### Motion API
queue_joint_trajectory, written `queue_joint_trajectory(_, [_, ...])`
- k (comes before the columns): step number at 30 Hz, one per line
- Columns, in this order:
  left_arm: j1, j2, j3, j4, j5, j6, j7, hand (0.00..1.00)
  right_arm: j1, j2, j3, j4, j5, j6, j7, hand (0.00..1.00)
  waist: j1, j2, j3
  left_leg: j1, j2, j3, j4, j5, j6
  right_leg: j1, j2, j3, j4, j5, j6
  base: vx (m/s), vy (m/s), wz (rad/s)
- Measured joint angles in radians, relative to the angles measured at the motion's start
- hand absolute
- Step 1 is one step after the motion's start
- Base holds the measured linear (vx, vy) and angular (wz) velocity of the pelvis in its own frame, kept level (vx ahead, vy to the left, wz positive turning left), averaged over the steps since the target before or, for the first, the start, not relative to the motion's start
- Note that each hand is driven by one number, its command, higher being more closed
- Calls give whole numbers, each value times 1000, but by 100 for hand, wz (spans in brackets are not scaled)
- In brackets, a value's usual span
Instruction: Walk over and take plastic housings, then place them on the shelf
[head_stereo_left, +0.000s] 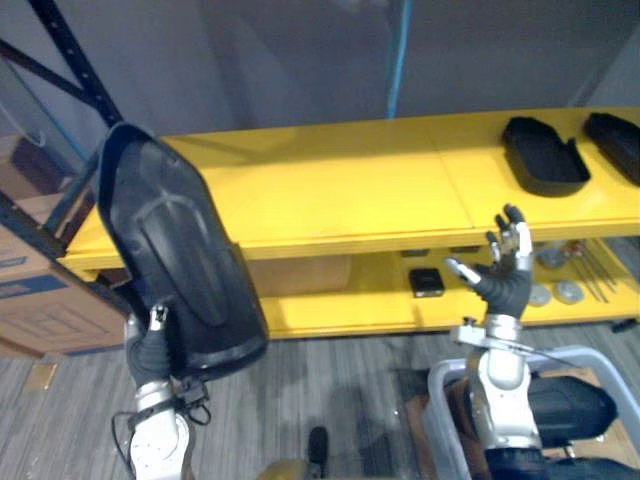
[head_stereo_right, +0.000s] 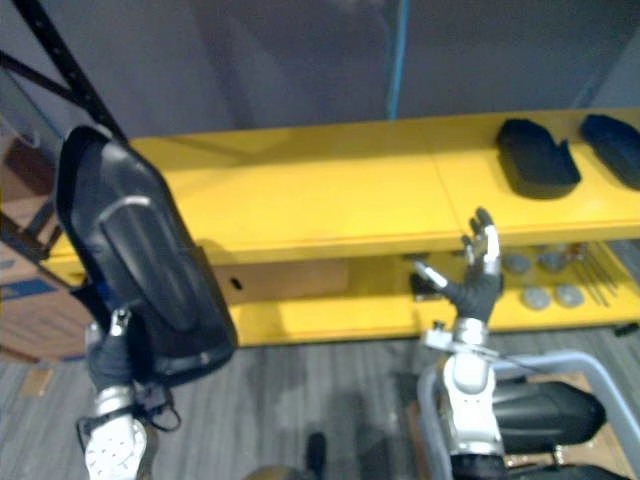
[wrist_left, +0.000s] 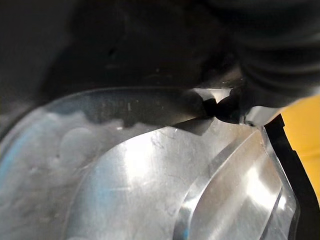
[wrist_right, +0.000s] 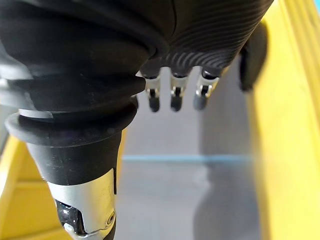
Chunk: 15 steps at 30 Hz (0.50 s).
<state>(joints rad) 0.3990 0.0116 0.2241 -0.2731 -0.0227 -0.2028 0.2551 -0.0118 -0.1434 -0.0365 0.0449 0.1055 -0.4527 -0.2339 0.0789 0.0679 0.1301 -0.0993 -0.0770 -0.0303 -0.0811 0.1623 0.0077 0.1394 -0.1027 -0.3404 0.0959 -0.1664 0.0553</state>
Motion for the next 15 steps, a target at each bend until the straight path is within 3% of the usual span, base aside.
queue_joint_trajectory(2, [45, -37, 24, 12, 1, 33, -29, 100, 1, 12, 6, 24, -4, 9, 4, 0, 9, 27, 13, -6, 17, -10, 0, 5, -9, 1, 17, -30, 13, -6, -4, -161, -88, 40])
queue_joint_trajectory(4, [91, -44, 33, 25, 2, 39, -54, 100, 1, 7, 20, 24, -26, 12, -3, 0, 16, 37, 12, -9, 35, 28, 0, -11, -24, 0, 22, -59, 15, -8, -6, -127, -104, 32])
queue_joint_trajectory(5, [104, -43, 31, 36, 2, 39, -72, 100, 2, 6, 22, 25, -41, 13, -6, 0, 19, 12, 11, -23, 36, 76, 18, -52, -28, -6, 1, -78, 8, -10, -19, -82, -96, 38])
queue_joint_trajectory(6, [105, -43, 29, 43, 2, 39, -78, 100, 1, 5, 22, 25, -42, 12, -6, 0, 20, 8, 6, -35, 38, 104, 39, -59, -1, -13, -10, -85, 9, -9, -21, -16, -79, 38])
queue_joint_trajectory(8, [98, -39, 27, 59, 4, 38, -95, 100, 0, 0, 20, 25, -41, 11, -7, 0, 13, 6, -1, -49, 54, 161, 123, -70, 12, -36, -39, -98, 24, -7, -18, 106, -84, 22])
queue_joint_trajectory(10, [90, -39, 14, 56, 4, 27, -107, 100, 12, -12, 9, 27, -40, -2, -7, 0, -2, 40, -22, -18, 95, 173, 120, -97, -32, -58, -41, -103, 49, 3, 0, 206, -44, 16])
queue_joint_trajectory(12, [60, -29, -4, 55, 3, 28, -114, 100, 8, -6, -25, 40, -40, -4, -13, 0, -6, 50, -28, 5, 81, 175, 46, -72, -36, -69, -50, -101, 48, 13, 14, 92, 90, 5])
queue_joint_trajectory(15, [30, -11, -13, 55, 6, 29, -131, 100, 7, 19, -32, 42, -41, -6, -32, 0, -15, 16, -19, 43, 61, 178, 2, -60, -26, -55, -66, -94, 47, 16, 19, 69, 71, -2])
